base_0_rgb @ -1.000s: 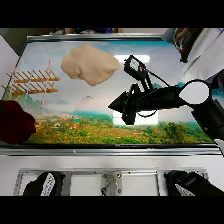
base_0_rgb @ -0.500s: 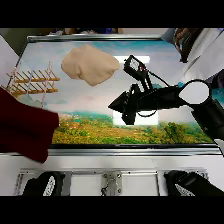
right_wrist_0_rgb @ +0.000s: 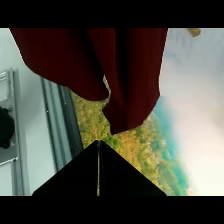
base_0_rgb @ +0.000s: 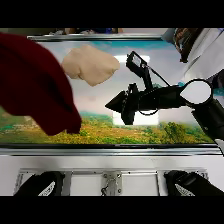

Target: Fold the clothes and pants, and hang the long-sleeved shirts on hangers.

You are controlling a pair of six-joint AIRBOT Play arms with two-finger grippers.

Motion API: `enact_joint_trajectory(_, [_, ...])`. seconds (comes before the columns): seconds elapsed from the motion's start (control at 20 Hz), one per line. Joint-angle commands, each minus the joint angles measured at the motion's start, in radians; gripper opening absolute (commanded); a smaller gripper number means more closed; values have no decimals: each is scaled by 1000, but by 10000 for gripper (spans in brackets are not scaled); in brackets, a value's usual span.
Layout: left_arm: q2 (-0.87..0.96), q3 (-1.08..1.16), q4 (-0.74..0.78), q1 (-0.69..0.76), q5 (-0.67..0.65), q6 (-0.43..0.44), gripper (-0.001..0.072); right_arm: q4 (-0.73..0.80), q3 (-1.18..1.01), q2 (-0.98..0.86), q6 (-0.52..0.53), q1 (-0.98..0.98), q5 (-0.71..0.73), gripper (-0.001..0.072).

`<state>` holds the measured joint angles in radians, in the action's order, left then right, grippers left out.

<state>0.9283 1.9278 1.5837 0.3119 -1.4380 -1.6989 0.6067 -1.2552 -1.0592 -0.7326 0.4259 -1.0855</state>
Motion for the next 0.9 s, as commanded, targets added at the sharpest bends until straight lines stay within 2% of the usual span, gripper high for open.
enact_joint_trajectory(0.0, [157, 71, -6, 154, 19, 27, 27, 150, -2, 68, -153, -109, 78, 30])
enact_joint_trajectory(0.15, [293, 71, -14, 229, 44, 27, 28, 430, -2, 180, -394, -290, 100, 30])
enact_joint_trajectory(0.25, [395, 71, -17, 274, 78, 26, 28, 537, -2, 236, -522, -395, 88, 30])
enact_joint_trajectory(0.4, [529, 71, -17, 353, 148, -3, 28, 565, 0, 270, -563, -476, 79, 30])
enact_joint_trajectory(0.55, [640, 71, -16, 396, 118, -31, 28, 568, 0, 266, -563, -488, 78, 30])
enact_joint_trajectory(0.6, [678, 71, -14, 402, 101, -30, 68, 568, 0, 261, -563, -488, 78, 30])
enact_joint_trajectory(0.7, [733, 71, -14, 391, 106, -30, 720, 567, 0, 247, -564, -488, 75, 30])
enact_joint_trajectory(0.85, [754, 71, -14, 308, 174, -19, 719, 567, 1, 227, -564, -488, 45, 31])
